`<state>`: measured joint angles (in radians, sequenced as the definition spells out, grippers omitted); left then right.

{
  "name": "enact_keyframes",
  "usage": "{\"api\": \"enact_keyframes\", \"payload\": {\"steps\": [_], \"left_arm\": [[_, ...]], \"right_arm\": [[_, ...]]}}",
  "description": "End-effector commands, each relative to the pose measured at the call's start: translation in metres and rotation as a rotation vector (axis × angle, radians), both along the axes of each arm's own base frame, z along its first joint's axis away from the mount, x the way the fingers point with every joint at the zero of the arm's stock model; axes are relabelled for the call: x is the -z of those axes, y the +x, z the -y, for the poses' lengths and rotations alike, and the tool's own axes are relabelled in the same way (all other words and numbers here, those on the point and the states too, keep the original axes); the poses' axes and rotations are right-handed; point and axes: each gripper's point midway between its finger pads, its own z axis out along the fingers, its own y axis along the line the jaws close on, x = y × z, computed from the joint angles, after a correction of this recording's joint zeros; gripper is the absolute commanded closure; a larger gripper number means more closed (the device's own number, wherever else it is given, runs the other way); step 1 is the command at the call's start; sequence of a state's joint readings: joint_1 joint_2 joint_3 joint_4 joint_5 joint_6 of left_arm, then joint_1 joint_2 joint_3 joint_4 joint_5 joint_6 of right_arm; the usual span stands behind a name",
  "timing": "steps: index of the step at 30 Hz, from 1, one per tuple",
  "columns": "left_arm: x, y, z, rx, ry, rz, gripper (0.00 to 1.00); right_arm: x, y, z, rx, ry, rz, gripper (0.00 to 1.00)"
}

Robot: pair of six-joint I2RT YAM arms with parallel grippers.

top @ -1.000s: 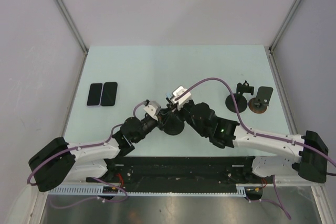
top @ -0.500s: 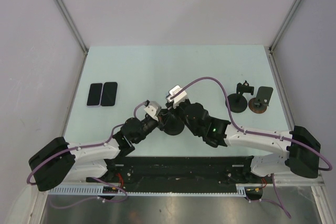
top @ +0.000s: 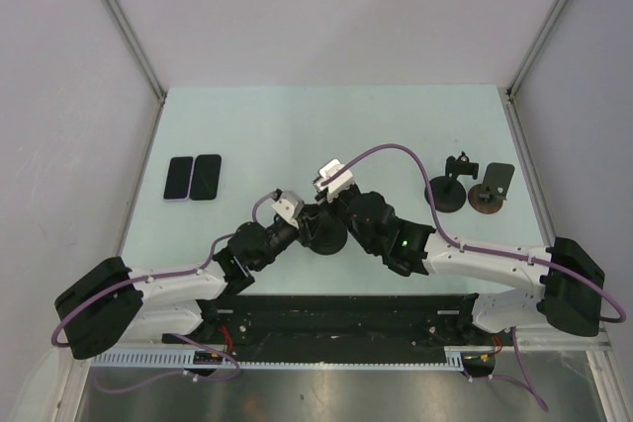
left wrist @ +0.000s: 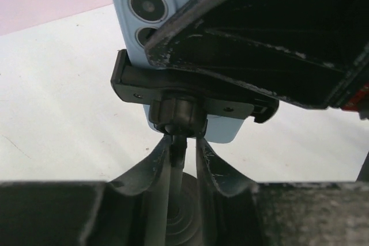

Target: Remove the phone from the phone stand

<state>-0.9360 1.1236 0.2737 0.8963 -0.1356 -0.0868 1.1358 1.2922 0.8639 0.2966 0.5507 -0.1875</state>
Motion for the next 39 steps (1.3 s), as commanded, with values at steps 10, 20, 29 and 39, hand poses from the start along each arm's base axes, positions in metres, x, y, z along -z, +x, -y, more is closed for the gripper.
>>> {"api": "enact_keyframes", "payload": {"steps": [10,20,29,39], "left_arm": [[-0.013,0.009,0.008,-0.023,0.003,0.047,0.37],[-0.029,0.010,0.013,-0.007,-0.019,0.093,0.43],[-0.038,-0.005,0.015,0.066,-0.062,0.120,0.48],[-0.050,-0.010,0.007,0.063,-0.094,0.158,0.48]], "right_arm": [[-0.021,-0.019,0.004,-0.045,0.033,0.013,1.00],[-0.017,-0.028,0.003,-0.092,0.023,-0.016,1.00],[-0.012,-0.033,-0.001,-0.126,0.023,-0.046,1.00],[-0.002,-0.038,-0.004,-0.187,-0.001,-0.064,1.00]]}}
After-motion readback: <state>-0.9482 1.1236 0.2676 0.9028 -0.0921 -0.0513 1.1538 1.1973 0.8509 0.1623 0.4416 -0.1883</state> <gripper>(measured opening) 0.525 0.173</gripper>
